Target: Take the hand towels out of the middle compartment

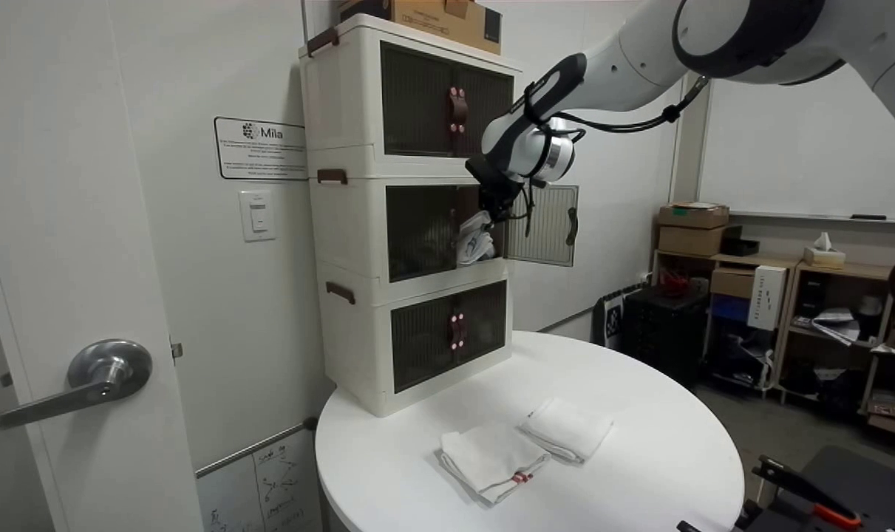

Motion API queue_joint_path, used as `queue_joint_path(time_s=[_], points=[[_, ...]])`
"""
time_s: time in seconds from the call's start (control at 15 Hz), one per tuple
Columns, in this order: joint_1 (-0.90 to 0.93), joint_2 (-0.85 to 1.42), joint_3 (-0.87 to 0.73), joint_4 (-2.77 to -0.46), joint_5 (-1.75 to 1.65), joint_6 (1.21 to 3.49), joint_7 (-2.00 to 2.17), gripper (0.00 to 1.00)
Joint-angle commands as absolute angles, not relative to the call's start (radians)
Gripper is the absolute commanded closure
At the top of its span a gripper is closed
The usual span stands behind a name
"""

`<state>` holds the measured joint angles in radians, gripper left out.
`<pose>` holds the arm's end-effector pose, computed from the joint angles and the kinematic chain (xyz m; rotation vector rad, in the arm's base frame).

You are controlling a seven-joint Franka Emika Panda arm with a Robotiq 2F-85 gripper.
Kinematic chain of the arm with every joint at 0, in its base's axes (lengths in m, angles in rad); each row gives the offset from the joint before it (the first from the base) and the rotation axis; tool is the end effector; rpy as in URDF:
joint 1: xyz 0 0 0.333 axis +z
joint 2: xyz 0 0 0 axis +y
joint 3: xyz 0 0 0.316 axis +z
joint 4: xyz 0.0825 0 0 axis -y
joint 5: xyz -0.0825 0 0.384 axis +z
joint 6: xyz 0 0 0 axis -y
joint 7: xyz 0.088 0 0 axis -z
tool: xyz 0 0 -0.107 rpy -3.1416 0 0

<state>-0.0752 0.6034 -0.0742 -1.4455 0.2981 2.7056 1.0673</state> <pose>0.7524 -0.1101 0.4119 -1.9823 1.6985 -0.6923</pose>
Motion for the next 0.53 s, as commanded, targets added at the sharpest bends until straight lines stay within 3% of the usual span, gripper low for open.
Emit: queue_joint_path(time_s=[0.0, 0.47], points=[[-0.036, 0.506, -0.131, -1.554, 0.299, 2.775, 1.143, 0.89], [0.081, 0.381, -0.294, -1.718, 0.238, 2.98, 1.33, 0.89]])
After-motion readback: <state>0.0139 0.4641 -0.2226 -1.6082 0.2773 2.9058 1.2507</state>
